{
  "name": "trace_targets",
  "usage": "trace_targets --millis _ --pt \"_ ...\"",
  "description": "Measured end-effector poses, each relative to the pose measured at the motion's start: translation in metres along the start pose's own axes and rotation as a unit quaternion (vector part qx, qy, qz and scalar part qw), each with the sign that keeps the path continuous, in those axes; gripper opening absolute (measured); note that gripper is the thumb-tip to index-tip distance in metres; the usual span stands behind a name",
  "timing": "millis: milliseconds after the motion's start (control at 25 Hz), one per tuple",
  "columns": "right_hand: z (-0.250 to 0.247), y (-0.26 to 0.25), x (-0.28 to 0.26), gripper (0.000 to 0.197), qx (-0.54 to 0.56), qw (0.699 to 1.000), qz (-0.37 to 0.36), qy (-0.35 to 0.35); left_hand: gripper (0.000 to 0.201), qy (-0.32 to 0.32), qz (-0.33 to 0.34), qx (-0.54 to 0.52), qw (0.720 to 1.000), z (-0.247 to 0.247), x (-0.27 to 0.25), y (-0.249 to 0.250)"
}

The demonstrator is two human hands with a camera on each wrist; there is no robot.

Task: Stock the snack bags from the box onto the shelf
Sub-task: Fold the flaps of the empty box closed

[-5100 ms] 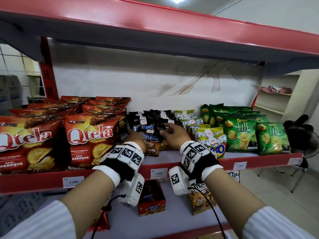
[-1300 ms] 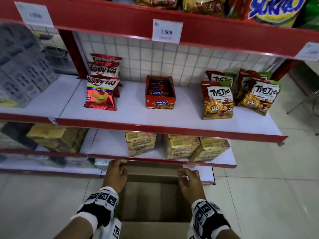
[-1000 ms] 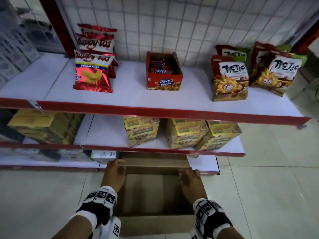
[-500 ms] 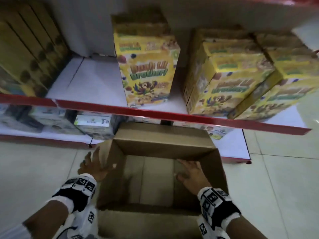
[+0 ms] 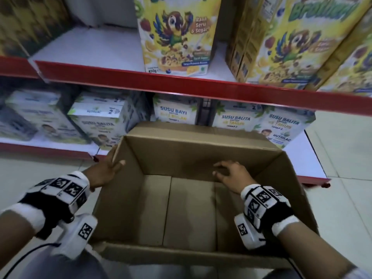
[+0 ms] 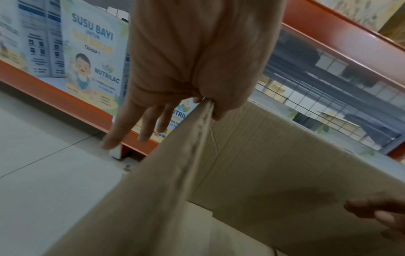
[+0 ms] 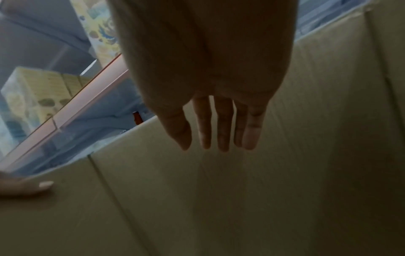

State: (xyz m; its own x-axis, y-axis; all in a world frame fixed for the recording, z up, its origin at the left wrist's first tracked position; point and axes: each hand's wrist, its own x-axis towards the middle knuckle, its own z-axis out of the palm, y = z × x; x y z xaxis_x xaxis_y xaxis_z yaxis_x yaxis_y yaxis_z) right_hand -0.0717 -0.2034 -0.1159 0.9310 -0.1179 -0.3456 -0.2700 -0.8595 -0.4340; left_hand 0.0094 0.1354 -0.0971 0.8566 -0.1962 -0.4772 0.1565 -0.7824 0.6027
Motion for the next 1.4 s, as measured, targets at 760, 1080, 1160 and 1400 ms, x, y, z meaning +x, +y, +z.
trace_targets --millis 760,1080,1160,1400 --pt "-0.089 0.073 -0.115 0.038 0.008 0.994 0.100 0.037 0.056 0.057 -0.104 -0.379 0.918 -0.072 -0.077 -0.079" --pt "-0.062 0.095 -0.167 0.051 0.255 0.927 0.274 0.018 0.096 -0.225 0.244 0.357 0.873 -0.018 -0.107 -0.037" --pt "-0.054 0.094 -0.177 0.049 0.319 0.901 0.292 0.002 0.112 -0.186 0.236 0.435 0.849 -0.003 -0.112 -0.041" --pt "-0.054 0.095 -0.179 0.052 0.368 0.878 0.305 -0.002 0.124 -0.027 0.379 0.480 0.791 0.007 -0.126 -0.040"
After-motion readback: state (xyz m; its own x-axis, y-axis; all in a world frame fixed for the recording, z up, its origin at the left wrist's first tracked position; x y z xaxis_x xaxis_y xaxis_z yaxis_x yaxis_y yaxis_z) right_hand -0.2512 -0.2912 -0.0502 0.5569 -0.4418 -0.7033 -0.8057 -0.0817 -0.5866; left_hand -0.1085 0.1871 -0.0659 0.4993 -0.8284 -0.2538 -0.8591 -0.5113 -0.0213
